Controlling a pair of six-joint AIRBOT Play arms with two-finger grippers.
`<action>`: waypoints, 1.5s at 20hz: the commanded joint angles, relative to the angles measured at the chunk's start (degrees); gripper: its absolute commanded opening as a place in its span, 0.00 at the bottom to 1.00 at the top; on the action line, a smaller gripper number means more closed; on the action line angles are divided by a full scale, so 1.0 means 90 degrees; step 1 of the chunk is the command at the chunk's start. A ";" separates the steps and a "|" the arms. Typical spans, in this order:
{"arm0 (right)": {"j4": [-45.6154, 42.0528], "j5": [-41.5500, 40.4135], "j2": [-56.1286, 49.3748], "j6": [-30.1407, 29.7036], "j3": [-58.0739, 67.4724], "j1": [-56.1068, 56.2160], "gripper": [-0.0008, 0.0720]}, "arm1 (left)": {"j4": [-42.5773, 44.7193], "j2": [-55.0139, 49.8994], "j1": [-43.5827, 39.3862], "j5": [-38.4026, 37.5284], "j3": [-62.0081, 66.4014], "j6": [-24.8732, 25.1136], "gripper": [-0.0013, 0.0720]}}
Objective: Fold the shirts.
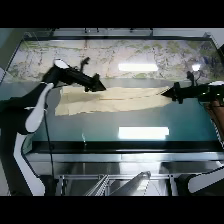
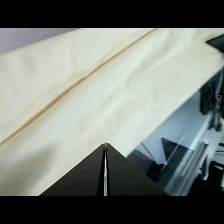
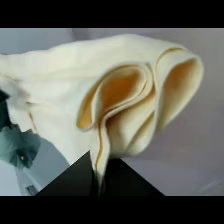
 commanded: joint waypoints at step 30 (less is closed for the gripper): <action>0.0325 -0.1778 -0.0442 -0.0529 0.1064 0.5326 0.50 | 0.0682 0.5639 0.3339 -0.0755 -0.3303 0.0971 0.06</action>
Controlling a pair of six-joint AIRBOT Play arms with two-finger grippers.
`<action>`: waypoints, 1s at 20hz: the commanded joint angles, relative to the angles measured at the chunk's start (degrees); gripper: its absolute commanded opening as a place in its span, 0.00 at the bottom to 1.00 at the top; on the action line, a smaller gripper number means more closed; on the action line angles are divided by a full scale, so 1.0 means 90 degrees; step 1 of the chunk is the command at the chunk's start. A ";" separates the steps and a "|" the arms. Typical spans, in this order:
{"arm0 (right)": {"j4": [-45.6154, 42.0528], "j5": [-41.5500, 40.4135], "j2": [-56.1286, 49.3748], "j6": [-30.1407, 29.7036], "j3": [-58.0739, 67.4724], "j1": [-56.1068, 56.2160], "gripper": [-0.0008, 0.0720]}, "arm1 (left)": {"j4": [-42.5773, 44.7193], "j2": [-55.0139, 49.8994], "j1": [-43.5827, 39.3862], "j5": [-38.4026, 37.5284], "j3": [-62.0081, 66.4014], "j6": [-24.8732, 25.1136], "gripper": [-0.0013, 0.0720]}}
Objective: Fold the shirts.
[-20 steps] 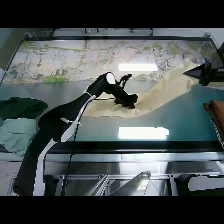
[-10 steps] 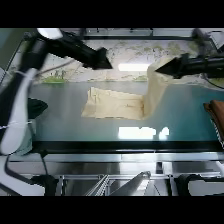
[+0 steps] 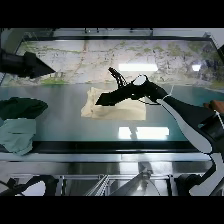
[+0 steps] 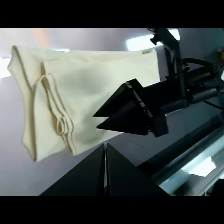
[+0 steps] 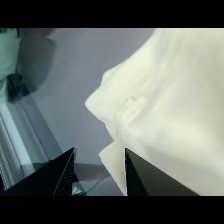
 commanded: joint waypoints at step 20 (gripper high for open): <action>-0.0969 0.1027 0.0437 0.1035 -0.2191 -0.3410 0.92 | -0.2174 0.0947 0.0600 0.0860 -0.2548 0.0991 0.05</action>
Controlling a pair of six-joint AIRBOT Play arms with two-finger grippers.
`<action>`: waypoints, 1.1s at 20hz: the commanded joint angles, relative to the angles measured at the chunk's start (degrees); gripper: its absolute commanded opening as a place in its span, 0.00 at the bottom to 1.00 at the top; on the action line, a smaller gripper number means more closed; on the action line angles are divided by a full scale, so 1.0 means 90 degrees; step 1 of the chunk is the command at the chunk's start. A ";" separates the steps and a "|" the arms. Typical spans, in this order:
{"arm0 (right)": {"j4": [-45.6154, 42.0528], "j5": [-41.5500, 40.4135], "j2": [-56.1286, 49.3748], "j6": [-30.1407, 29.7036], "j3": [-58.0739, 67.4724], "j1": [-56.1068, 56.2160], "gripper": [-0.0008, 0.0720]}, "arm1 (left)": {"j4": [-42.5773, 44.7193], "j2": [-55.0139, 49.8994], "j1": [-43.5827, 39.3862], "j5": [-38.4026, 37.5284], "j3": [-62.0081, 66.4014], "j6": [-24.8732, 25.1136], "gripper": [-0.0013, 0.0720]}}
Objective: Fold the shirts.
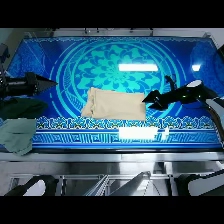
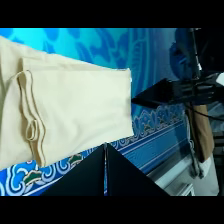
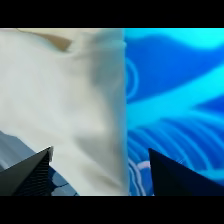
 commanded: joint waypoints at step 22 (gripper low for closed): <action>-0.0685 0.0685 0.3354 0.2319 0.0906 -0.5224 0.03 | -0.0299 -0.0002 0.0002 -0.0245 -0.0007 0.0396 0.06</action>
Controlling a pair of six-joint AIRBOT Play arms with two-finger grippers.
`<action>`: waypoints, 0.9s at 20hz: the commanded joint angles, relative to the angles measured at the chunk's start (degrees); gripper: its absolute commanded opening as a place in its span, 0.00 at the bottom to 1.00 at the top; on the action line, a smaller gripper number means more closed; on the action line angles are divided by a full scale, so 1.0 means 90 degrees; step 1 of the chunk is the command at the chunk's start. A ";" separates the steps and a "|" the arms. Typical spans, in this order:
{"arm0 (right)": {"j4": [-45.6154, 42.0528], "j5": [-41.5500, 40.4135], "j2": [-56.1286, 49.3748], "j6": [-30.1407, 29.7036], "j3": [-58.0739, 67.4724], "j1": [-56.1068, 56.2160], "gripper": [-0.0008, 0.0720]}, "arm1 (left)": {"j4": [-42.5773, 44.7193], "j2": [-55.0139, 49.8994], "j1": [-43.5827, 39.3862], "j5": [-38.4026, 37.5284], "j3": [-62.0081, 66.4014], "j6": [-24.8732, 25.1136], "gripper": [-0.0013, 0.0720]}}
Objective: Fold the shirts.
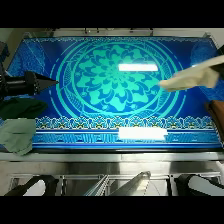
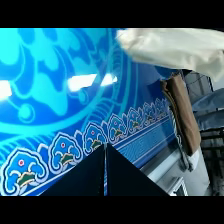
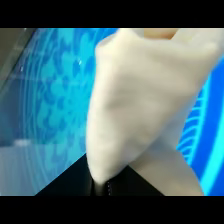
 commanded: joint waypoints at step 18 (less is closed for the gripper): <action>-0.7220 0.1489 -0.0493 0.2149 -0.0886 -0.2266 0.93 | 0.0002 -0.0002 0.0000 -0.0607 -0.0002 0.0100 0.05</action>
